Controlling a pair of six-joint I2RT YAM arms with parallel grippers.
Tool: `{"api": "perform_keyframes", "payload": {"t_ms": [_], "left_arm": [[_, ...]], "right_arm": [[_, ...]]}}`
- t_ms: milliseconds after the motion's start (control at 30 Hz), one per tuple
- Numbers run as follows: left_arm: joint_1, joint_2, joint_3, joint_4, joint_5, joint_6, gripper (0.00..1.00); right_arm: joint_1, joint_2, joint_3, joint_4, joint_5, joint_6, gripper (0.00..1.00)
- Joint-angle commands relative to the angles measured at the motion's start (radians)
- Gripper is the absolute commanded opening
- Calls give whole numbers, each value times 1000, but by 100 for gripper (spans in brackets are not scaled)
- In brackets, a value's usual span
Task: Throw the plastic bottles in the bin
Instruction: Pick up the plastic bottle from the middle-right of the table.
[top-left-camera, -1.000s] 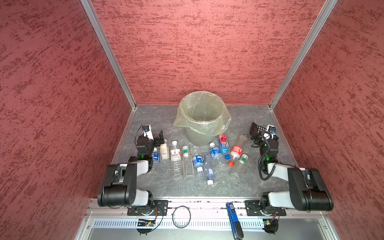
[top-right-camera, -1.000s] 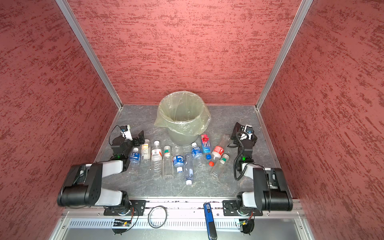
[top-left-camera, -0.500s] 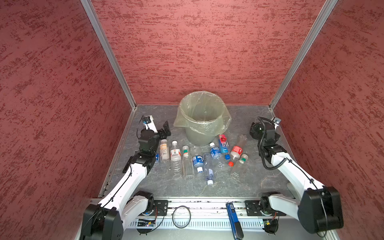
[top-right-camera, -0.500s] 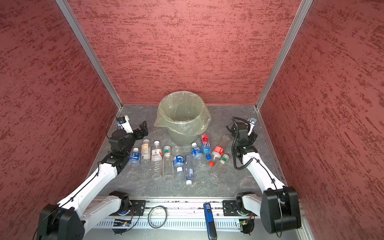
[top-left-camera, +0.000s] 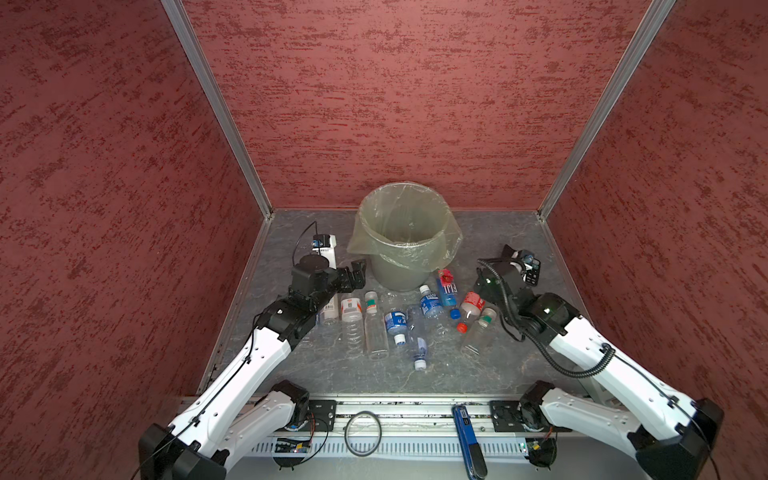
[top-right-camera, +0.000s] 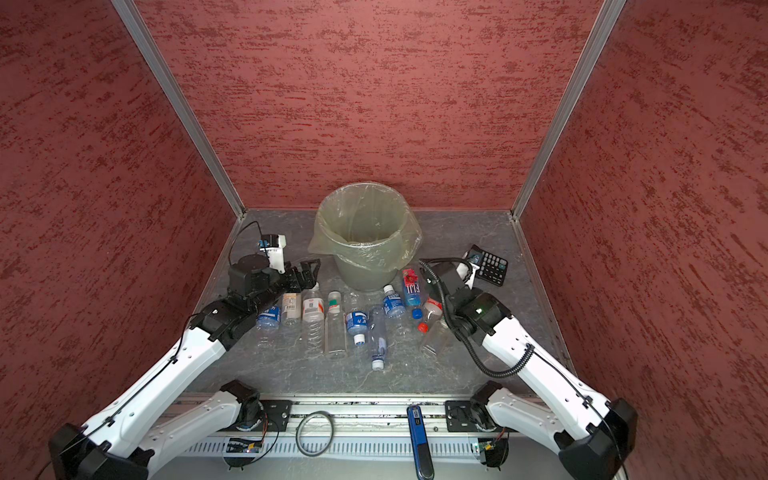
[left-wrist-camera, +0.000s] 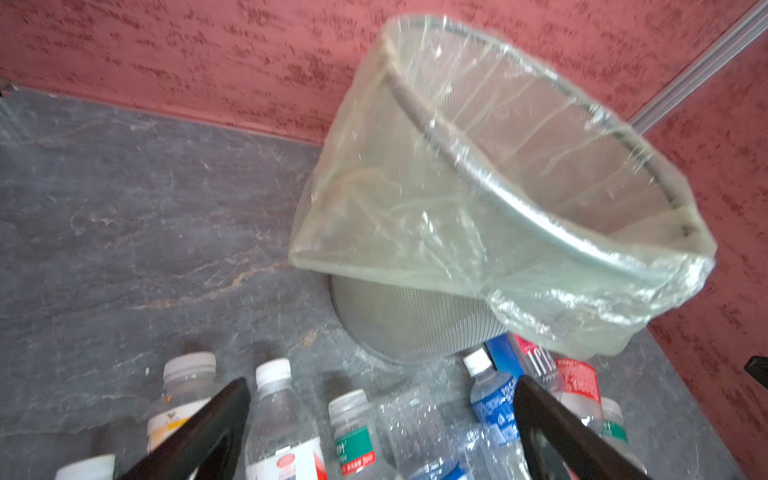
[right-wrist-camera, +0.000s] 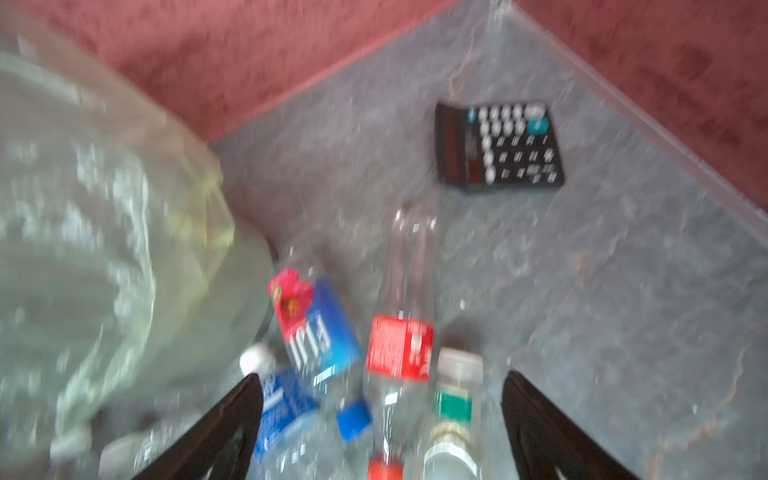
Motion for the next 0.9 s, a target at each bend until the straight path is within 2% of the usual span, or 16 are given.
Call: {"api": "perform_keyframes", "payload": {"t_ms": [0, 167, 300, 400, 633, 867], "left_arm": [[-36, -27, -20, -137, 0, -44, 97], [-91, -76, -92, -184, -25, -94, 95], [-114, -116, -135, -210, -46, -116, 94], [-117, -140, -160, -216, -45, -121, 94], [-117, -152, -194, -228, -32, -125, 94], [-118, -192, -200, -255, -40, -130, 94]], "right_arm": [[110, -5, -1, -241, 20, 292, 89], [227, -9, -77, -304, -29, 504, 86], [266, -31, -175, -258, -93, 593, 87], [265, -58, -239, -174, -156, 589, 88], [259, -27, -279, -123, -203, 564, 92], [160, -14, -309, -91, -232, 483, 91]]}}
